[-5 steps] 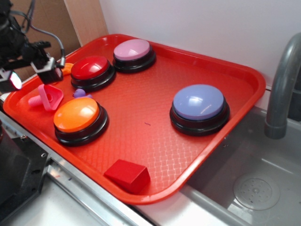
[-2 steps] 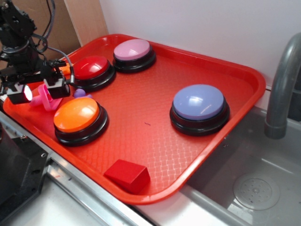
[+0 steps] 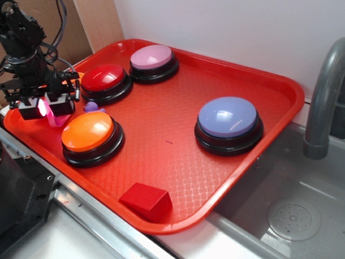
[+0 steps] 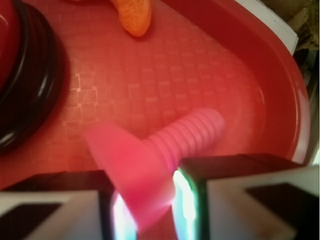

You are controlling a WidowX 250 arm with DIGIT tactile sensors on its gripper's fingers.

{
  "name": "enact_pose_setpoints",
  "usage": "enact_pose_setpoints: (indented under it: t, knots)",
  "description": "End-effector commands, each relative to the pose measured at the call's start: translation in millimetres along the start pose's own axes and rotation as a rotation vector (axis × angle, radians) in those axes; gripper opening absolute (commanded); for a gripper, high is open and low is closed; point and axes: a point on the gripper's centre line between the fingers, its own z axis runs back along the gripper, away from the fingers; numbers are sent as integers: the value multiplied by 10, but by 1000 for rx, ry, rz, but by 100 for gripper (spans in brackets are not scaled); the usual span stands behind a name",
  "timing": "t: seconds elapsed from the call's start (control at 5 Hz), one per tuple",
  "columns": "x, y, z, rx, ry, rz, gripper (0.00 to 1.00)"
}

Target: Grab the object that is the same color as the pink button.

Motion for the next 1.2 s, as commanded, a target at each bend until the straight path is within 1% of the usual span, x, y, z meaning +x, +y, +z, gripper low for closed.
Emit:
enact_pose_setpoints:
  t: [0.0,0.2,0.4,0.6,0.8,1.0]
  knots:
    - [73,-45,261,11,-70,-71,0]
    - [140,-214,639,-56,-65,-166,0]
    - [190,-541,1030,-139,-30,-353,0]
    - [168,-789,1278,-207,-12,-464,0]
    - [148,-1137,1464,-253,18,-606,0]
    - [179,-1314,1386,-248,43,-752,0]
